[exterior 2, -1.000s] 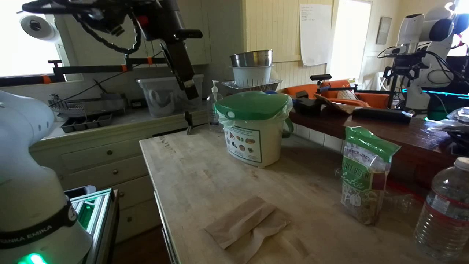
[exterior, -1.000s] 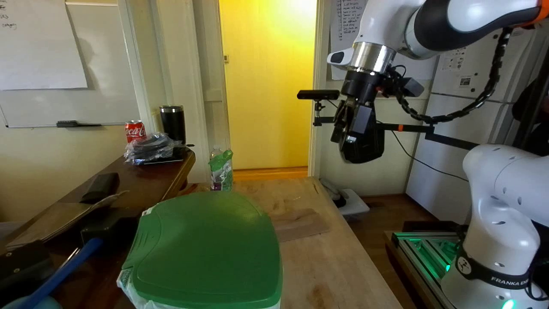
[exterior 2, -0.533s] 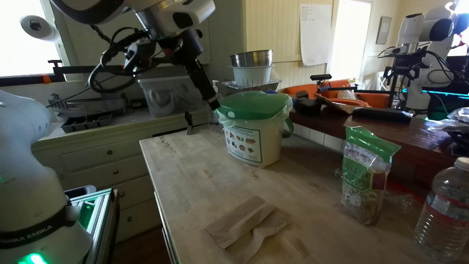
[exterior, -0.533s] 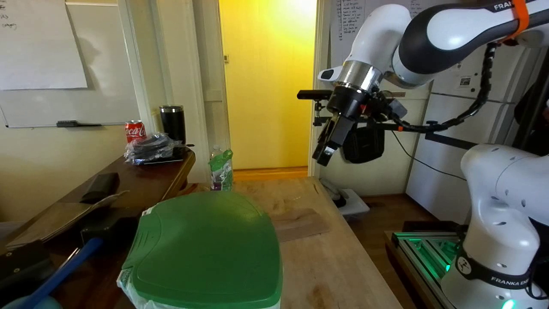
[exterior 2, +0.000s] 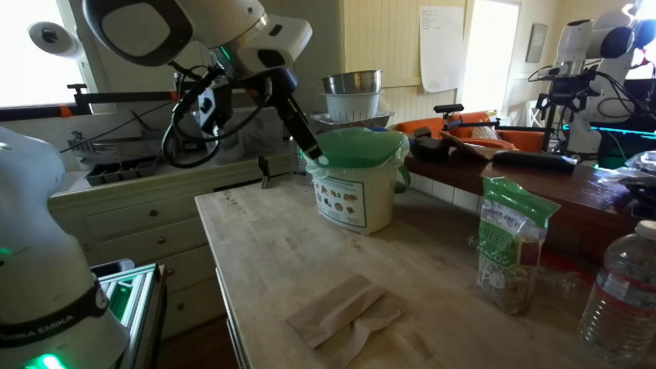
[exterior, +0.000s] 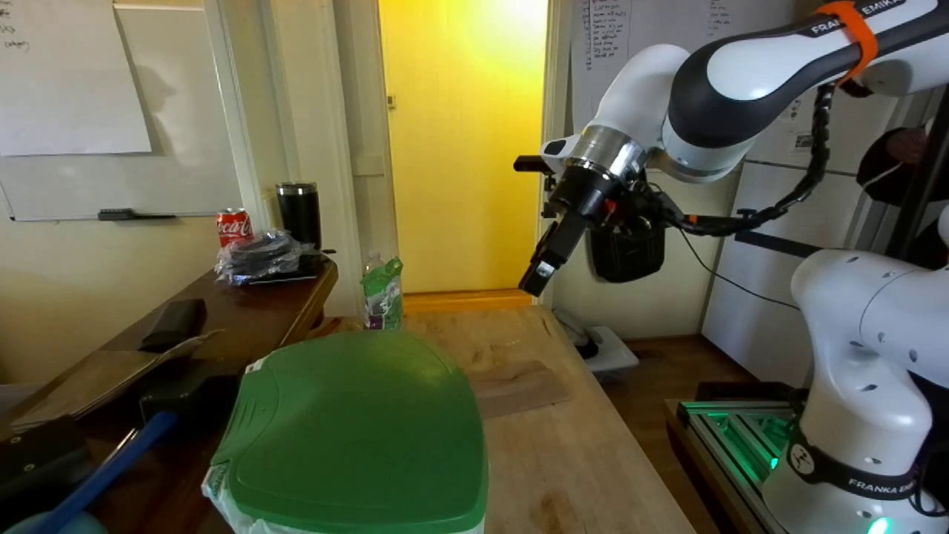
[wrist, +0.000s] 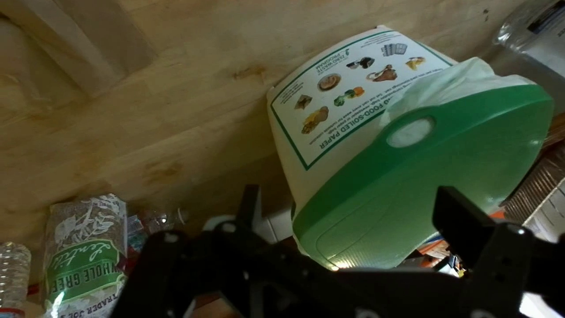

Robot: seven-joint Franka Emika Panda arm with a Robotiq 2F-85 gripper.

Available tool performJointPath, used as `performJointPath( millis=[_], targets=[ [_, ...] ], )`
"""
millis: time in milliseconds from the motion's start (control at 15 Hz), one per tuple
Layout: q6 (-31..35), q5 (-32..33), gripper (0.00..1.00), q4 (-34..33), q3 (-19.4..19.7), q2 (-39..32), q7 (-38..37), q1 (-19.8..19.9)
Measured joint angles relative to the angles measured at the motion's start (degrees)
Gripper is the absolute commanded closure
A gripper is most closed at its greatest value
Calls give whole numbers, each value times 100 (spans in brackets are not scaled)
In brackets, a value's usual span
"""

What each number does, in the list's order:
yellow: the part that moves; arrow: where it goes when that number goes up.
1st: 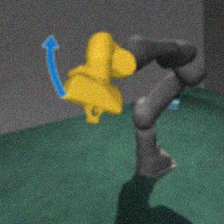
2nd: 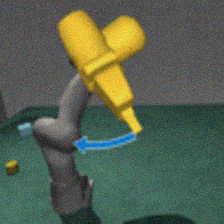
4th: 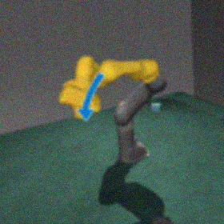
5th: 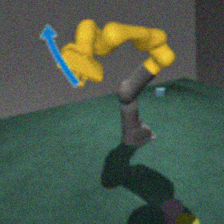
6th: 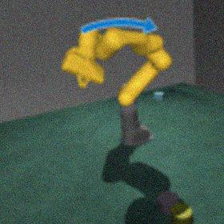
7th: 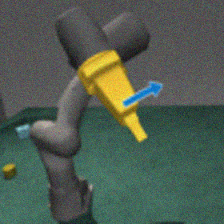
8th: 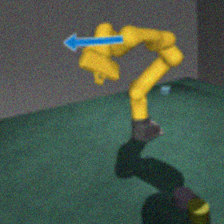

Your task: Open the trash can then put the plastic inside

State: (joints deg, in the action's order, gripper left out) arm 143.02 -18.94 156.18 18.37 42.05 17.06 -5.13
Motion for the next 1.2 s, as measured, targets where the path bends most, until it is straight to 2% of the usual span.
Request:
performJointPath(
  millis=[267,400,800,1200],
  targets=[
    [0,-24,0,0,4,-2,-11,8],
    [38,-254,0,4,79,-92,-14,-67],
    [47,-1592,0,-80,544,-611,26,-722],
    [-16,-3221,0,-289,512,-1187,497,-937]
  ],
)
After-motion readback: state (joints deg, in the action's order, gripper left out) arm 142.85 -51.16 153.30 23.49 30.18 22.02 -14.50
